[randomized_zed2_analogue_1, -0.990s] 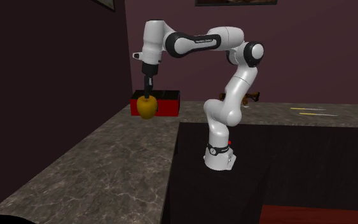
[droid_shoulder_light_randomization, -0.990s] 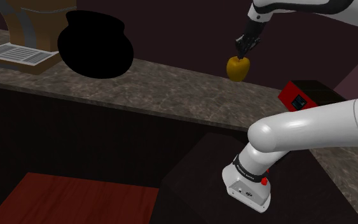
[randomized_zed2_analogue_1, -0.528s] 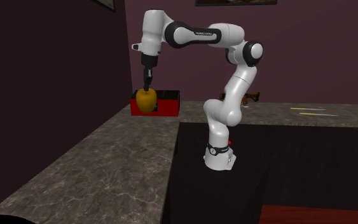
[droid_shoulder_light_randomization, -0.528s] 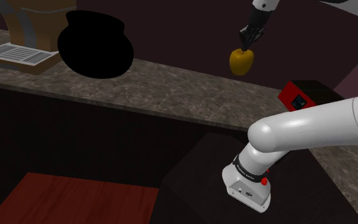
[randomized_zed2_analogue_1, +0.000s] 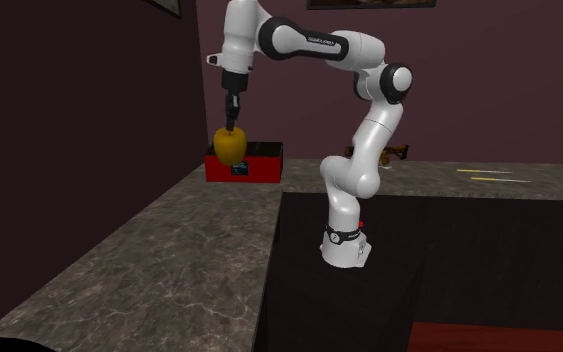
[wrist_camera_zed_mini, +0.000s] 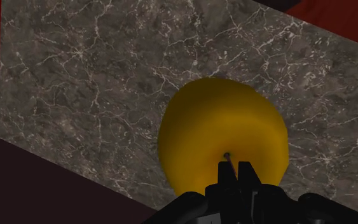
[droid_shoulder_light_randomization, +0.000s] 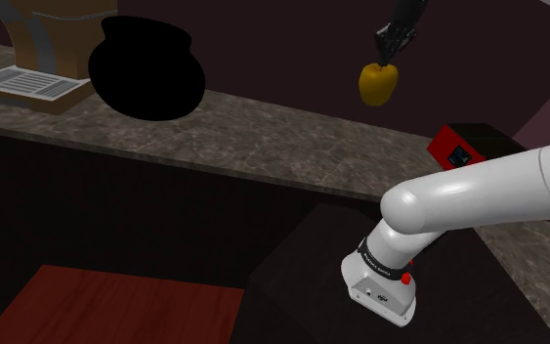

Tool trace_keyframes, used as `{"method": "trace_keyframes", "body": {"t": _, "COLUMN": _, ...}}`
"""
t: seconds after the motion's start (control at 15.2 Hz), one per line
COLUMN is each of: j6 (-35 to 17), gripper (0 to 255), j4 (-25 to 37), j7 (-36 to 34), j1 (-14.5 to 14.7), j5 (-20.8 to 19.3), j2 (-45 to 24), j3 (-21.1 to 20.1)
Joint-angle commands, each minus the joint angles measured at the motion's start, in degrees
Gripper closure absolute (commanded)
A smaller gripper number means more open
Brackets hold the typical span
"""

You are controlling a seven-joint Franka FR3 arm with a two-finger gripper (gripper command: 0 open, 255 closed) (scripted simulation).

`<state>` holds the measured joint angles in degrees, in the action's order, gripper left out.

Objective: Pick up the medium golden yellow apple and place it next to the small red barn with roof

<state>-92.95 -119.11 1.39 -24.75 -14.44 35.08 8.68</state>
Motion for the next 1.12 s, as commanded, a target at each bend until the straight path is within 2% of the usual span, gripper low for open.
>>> {"method": "trace_keyframes", "body": {"t": 0.0, "j6": 0.7, "gripper": 255, "j4": -0.6, "j7": 1.8, "j1": -0.6, "j5": -0.7, "j2": 1.6, "j3": 1.3}}
{"method": "trace_keyframes", "body": {"t": 0.53, "j6": 2.0, "gripper": 255, "j4": -3.4, "j7": 11.6, "j1": -3.7, "j5": -5.4, "j2": 8.4, "j3": 9.0}}
{"method": "trace_keyframes", "body": {"t": 1.06, "j6": 3.0, "gripper": 255, "j4": -2.2, "j7": 22.0, "j1": -6.4, "j5": -10.5, "j2": 11.6, "j3": 17.8}}
